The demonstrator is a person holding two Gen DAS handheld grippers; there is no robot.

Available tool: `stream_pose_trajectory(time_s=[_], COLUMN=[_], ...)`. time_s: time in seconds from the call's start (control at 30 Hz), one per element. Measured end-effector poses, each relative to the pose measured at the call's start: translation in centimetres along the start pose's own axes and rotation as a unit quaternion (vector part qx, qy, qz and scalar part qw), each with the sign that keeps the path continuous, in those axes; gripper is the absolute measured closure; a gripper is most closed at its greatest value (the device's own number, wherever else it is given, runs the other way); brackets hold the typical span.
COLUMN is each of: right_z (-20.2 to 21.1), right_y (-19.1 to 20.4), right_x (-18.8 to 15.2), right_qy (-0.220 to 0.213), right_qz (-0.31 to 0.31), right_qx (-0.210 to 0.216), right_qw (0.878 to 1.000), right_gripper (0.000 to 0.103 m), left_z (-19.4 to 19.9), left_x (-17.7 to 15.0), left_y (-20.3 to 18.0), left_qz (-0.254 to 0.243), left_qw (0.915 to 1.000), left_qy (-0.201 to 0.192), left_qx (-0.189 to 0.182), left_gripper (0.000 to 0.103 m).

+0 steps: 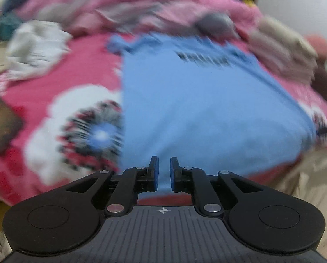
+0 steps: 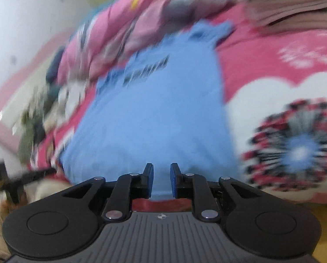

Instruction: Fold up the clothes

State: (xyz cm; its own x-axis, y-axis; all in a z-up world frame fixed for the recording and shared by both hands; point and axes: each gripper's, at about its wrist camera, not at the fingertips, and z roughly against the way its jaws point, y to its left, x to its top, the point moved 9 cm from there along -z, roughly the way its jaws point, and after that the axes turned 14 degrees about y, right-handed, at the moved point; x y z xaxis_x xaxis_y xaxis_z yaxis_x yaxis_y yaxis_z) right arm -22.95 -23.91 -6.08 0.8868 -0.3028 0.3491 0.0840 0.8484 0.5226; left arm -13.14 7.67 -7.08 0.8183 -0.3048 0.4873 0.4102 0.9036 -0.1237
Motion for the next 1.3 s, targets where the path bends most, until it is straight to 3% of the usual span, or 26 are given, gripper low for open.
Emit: stream_pose_trajectory(time_s=[0.1, 0.2, 0.27, 0.4, 0.53, 0.63, 0.77, 0.87, 0.97, 1.07, 1.1, 1.13, 1.2, 1.3], right_z=[-3.5, -4.7, -4.4, -3.1, -0.6, 2.0, 3.7, 3.5, 0.1, -4.1, -4.7, -5.1, -4.0, -2.0], right_y=[-1.1, -4.5, -6.3, -7.8, -5.1, -1.8, 2.0, 3.8, 3.1, 0.8, -0.6, -1.8, -4.0, -6.7], right_x=[0.4, 0.6, 0.5, -0.7, -1.3, -0.4, 2.1, 4.0, 6.0, 6.3, 6.1, 5.9, 5.4, 5.1], right_qy=[0.064, 0.108, 0.129, 0.149, 0.118, 0.059, -0.046, -0.12, -0.137, -0.105, -0.097, -0.093, -0.116, -0.166], right_qz=[-0.012, -0.014, -0.019, -0.023, 0.035, 0.076, 0.089, 0.08, 0.004, -0.078, -0.101, -0.125, -0.172, -0.219], right_qx=[-0.011, -0.084, -0.096, -0.14, -0.168, -0.133, -0.012, 0.084, 0.15, 0.155, 0.14, 0.133, 0.163, 0.173], right_qw=[0.998, 0.991, 0.987, 0.979, 0.978, 0.986, 0.995, 0.986, 0.979, 0.979, 0.98, 0.979, 0.965, 0.946], right_gripper=[0.085, 0.086, 0.086, 0.083, 0.076, 0.076, 0.076, 0.076, 0.076, 0.076, 0.081, 0.094, 0.094, 0.093], left_z=[-3.0, -5.6, -6.6, -6.2, -2.9, 0.1, 2.5, 1.5, -1.6, -4.9, -5.3, -5.1, -4.4, -3.4], left_x=[-0.7, -1.8, -2.3, -3.6, -4.6, -3.2, 1.3, 4.5, 6.8, 7.4, 7.5, 7.7, 8.0, 8.2], left_y=[-0.5, 1.7, 3.5, 6.1, 5.8, 6.2, 6.1, 4.6, 3.5, 4.6, 5.2, 6.1, 8.4, 12.0], left_qz=[-0.008, 0.031, 0.064, 0.094, 0.066, 0.06, 0.077, 0.08, 0.091, 0.113, 0.121, 0.139, 0.172, 0.205], left_qw=[0.9995, 0.996, 0.992, 0.9854, 0.9889, 0.9937, 0.9954, 0.9918, 0.9885, 0.99, 0.9888, 0.9853, 0.9784, 0.9731], left_qy=[0.031, 0.078, 0.103, 0.134, 0.133, 0.092, 0.01, -0.036, -0.059, -0.059, -0.064, -0.074, -0.096, -0.105], left_qx=[0.004, 0.03, 0.033, 0.047, -0.001, -0.019, -0.057, -0.093, -0.106, -0.062, -0.057, -0.066, -0.062, -0.004], left_gripper=[0.093, 0.093, 0.093, 0.093, 0.092, 0.09, 0.081, 0.081, 0.081, 0.081, 0.081, 0.081, 0.082, 0.081])
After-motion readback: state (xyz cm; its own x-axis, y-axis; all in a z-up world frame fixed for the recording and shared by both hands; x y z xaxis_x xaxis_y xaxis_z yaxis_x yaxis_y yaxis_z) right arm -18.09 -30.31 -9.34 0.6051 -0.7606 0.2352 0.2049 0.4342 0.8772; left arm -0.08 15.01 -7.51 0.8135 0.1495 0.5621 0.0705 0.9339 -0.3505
